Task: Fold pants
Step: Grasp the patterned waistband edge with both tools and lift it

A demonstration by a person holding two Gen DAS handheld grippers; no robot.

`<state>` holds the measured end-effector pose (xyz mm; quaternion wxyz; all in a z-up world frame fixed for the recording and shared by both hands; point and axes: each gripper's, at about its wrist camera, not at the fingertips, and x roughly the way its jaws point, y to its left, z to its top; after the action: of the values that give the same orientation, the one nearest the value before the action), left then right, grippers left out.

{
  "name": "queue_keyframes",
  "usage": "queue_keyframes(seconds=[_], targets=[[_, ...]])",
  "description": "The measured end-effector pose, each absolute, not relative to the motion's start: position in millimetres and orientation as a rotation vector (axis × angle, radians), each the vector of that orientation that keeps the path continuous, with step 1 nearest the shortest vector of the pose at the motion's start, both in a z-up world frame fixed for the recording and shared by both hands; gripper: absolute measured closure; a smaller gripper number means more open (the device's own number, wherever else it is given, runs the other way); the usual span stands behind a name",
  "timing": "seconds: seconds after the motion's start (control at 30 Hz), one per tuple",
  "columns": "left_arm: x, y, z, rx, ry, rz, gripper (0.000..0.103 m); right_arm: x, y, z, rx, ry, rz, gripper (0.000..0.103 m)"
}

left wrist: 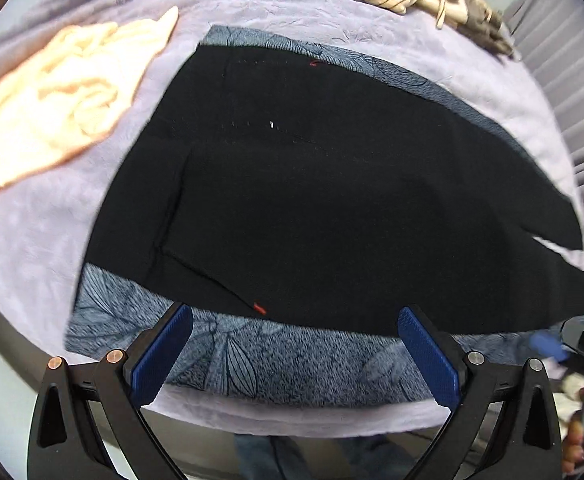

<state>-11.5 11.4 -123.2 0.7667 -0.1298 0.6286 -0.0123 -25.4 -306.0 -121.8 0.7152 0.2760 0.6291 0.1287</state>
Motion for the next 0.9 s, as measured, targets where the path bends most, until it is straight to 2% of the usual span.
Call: queue_keyframes(seconds=[0.07, 0.1, 0.13, 0.43, 0.7, 0.8, 0.9], targets=[[-19, 20, -127, -0.335, 1.379, -0.068, 0.000, -37, -319, -134, 0.768, 1.406, 0.337, 0.011], [-22, 23, -129, -0.353, 1.387, -0.076, 0.000, -45, -327, -143, 0.835, 1.416, 0.348, 0.022], [-26, 26, -131, -0.368, 1.395, -0.079, 0.000, -53, -334, -151, 0.880, 1.432, 0.348, 0.025], [-46, 37, -142, -0.408, 1.449, -0.034, 0.000, -84, -339, -194, 0.972, 1.503, 0.329, 0.025], [-58, 51, -144, -0.461, 1.428, -0.022, 0.000, -37, -280, -203, 1.064, 1.435, 0.470, 0.024], [-73, 62, -145, -0.546, 1.422, -0.034, 0.000, -21, -255, -212, 1.100, 1.466, 0.503, 0.024], [-84, 73, -151, -0.715, 1.410, -0.065, 0.000, -10, -248, -189, 1.111, 1.395, 0.560, 0.024]])
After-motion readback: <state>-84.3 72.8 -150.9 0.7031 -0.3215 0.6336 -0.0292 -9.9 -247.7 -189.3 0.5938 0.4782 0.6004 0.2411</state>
